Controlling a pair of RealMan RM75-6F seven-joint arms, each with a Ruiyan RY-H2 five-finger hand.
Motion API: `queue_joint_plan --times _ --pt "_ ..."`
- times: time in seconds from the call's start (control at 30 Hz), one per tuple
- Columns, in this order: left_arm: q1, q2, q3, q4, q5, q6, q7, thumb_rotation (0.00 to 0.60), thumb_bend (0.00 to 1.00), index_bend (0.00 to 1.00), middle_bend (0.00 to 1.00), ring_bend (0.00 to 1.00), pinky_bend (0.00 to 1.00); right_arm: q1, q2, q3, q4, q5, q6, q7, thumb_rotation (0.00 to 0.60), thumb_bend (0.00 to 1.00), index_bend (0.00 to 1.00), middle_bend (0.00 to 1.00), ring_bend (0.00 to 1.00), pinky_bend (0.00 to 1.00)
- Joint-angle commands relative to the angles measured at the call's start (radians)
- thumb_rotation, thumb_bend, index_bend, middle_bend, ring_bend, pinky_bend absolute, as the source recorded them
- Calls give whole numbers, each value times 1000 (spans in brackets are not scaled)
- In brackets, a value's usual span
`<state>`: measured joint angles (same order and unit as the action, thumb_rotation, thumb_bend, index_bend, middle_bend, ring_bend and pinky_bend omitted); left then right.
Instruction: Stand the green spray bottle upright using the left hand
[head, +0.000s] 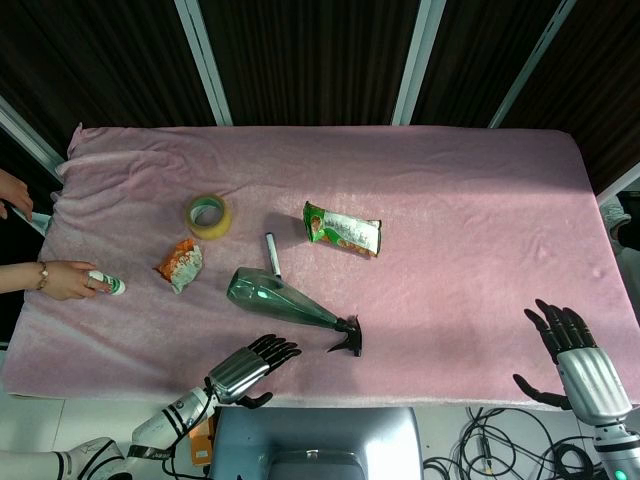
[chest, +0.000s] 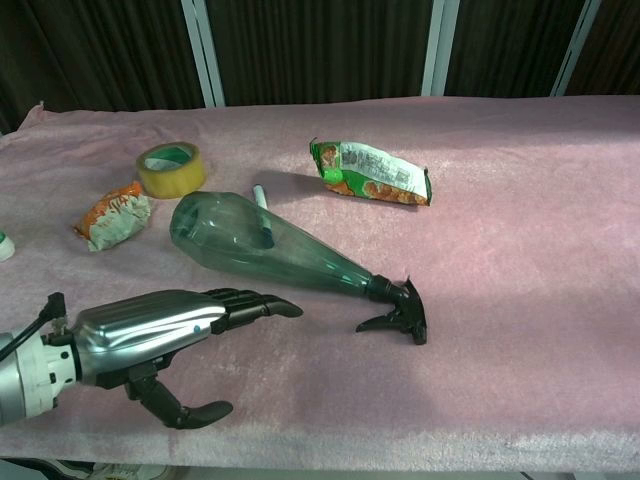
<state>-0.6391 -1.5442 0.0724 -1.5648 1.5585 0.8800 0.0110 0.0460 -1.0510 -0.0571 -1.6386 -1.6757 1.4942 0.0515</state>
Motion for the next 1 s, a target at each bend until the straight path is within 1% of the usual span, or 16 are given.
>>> queue_joint_plan --times 0.03,0.23,0.43,0.53,0.6,0.67,0.77,0.8,0.9,1.0 --pt "1 1 0 -2 -6 3 5 600 374 0 35 0 0 1 1 1 -1 2 -2 3 600 369 0 0 0 0" --pt "-8 15 -2 -26 -7 1 22 600 374 0 31 0 0 -2 3 -1 3 -1 4 6 600 368 0 0 0 0" --pt "-23 52 -26 -107 13 29 43 600 377 0 31 0 0 -6 8 -1 3 -1 11 18 600 368 0 0 0 0" --pt "-49 67 -62 -157 6 20 77 600 392 0 32 0 0 -9 13 -2 5 -5 18 31 600 367 0 0 0 0" --pt "-78 73 -97 -191 -15 -4 99 600 412 0 33 0 1 -11 18 -1 7 -1 21 44 600 368 0 0 0 0" --pt "-112 66 -137 -203 -47 -35 127 600 432 0 38 0 6 -12 25 2 10 7 24 62 600 368 0 0 0 0" --pt "-159 31 -187 -179 -107 -78 179 600 491 0 65 1 20 -16 36 6 15 17 33 94 600 368 0 0 0 0" --pt "-181 9 -207 -157 -138 -98 208 600 499 0 73 3 21 -18 41 8 18 20 38 110 600 368 0 0 0 0" --pt "-233 -53 -240 -82 -216 -139 286 600 538 0 100 12 18 -21 52 13 27 30 44 147 600 368 0 0 0 0" --pt "-267 -113 -240 0 -284 -150 392 600 544 0 100 6 8 -22 62 17 35 36 47 180 600 368 0 0 0 0"
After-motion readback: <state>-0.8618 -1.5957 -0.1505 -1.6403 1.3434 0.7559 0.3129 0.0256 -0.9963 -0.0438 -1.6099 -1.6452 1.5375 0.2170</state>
